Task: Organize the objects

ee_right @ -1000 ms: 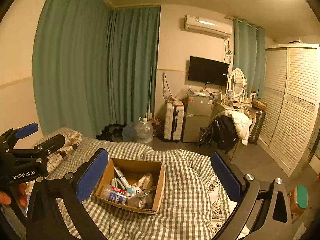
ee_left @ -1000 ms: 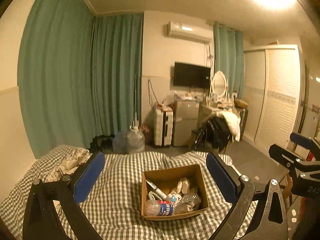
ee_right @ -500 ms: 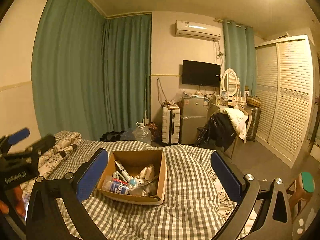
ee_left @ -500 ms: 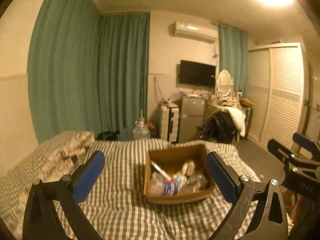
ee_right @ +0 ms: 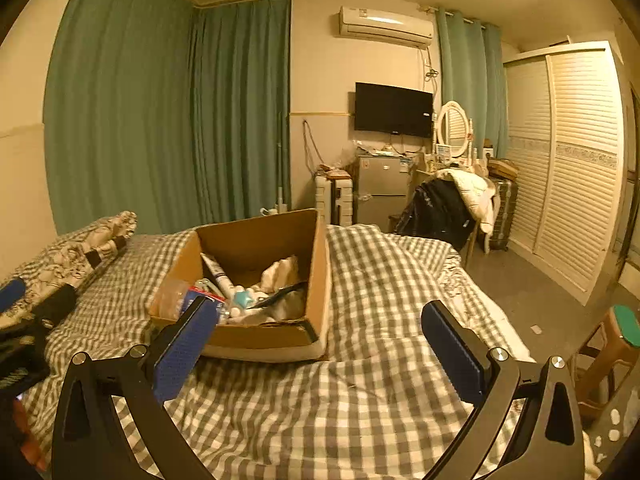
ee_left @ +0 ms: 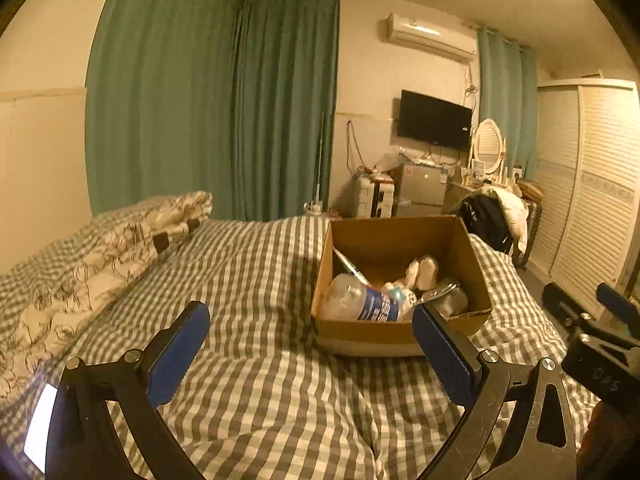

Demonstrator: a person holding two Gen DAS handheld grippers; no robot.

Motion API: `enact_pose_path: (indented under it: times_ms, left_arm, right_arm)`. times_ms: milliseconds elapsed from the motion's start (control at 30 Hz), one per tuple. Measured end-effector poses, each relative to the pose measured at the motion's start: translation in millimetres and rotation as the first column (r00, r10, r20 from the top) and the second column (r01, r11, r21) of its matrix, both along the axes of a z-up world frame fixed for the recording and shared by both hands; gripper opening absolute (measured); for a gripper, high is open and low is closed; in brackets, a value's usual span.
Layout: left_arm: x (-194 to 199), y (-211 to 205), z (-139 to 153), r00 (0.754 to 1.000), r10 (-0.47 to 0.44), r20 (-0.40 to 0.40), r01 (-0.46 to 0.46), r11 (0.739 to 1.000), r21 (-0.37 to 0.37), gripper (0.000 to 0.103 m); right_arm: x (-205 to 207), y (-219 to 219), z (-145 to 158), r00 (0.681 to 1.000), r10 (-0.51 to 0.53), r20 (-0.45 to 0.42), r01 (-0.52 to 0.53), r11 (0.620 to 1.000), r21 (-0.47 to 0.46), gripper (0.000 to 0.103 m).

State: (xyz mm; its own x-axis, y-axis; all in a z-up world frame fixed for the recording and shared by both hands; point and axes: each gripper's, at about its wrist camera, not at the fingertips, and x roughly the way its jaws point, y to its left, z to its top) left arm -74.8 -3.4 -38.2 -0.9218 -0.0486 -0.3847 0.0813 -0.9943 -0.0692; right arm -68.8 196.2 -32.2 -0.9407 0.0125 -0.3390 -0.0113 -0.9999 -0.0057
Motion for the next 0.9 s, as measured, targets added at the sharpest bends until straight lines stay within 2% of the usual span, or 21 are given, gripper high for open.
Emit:
enact_pose_path:
  times_ms: [500, 900]
  left_arm:
    - [0, -11, 2, 0.999, 0.022, 0.024, -0.023, 0.999, 0.031, 0.103]
    - [-1, -5, 0, 1.0, 0.015, 0.027, -0.015, 1.0, 0.005, 0.103]
  right_arm:
    - [3, -10, 0, 1.0, 0.001, -0.001, -0.001, 0.999, 0.043, 0.103]
    - [2, -13, -1, 1.0, 0.013, 0.018, -0.014, 0.999, 0.048, 0.103]
